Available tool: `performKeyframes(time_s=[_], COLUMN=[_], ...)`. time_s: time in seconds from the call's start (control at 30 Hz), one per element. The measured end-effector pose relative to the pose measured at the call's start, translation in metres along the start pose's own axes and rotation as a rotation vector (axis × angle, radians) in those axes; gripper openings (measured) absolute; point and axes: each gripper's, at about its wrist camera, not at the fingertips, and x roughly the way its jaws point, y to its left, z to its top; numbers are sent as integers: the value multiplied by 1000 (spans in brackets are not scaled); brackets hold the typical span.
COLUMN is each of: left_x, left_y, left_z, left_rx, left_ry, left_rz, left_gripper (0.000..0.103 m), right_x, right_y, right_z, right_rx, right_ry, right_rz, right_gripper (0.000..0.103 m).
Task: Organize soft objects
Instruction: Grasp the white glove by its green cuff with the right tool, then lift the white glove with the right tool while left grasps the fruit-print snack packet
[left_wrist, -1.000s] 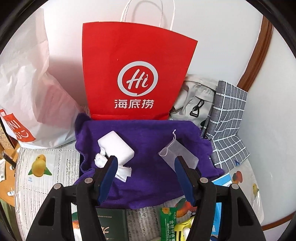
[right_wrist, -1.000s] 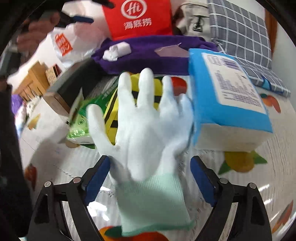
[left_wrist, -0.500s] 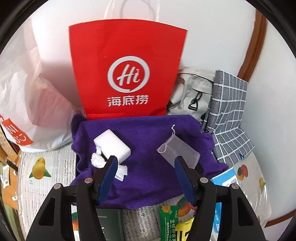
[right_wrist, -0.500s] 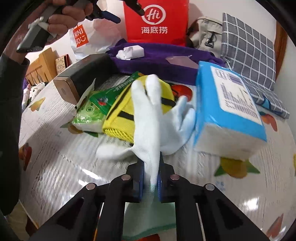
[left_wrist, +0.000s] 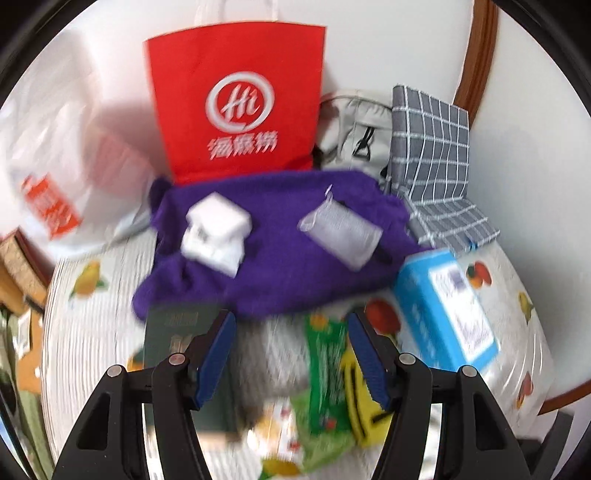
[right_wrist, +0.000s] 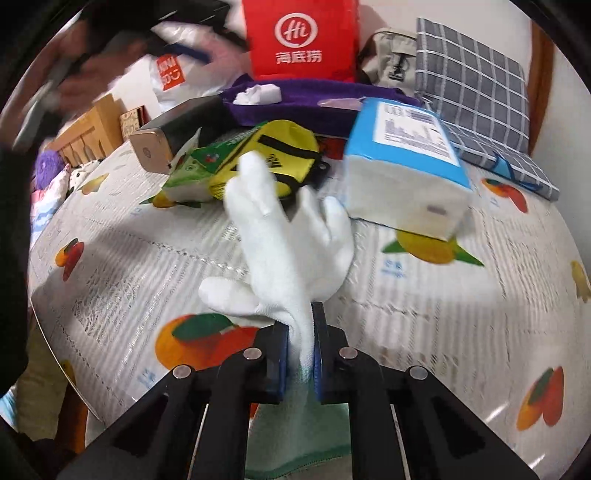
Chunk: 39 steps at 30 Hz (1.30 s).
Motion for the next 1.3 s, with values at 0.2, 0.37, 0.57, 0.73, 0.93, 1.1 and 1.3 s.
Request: performKeyframes(time_s=[0.2,0.37,0.57,0.73,0.93,1.1,1.3], left_x=[2,4,16,34,45,23,-2], left_y=[22,17,13,21,28,22,26], left_z=[-57,-76,-90,-94,-94,-98,-120], left_rx=[-102,-92,-104,-158,-222,-183,-180], left_ry=[84,104,129,152,140,114,140], left_rz=[-17,-27,-10,-16,-86,-65,-21], left_gripper=[62,61,61,57,23,11,8], right_x=[-3,-5,-7,-7,-7,-7,-11], right_y=[-16,-25,-34,-31,-32,-31,-36], right_z=[-2,-5,-9,-11,-10,-11,-14], right_rx=[67,58,64,45,44,50,92], right_ry=[-14,-26,-35,-46,-44,-44,-41], right_rz=[-1,-114,-126,-143,-136,-145,-139], right_gripper=[11,10,11,10,10,10,10])
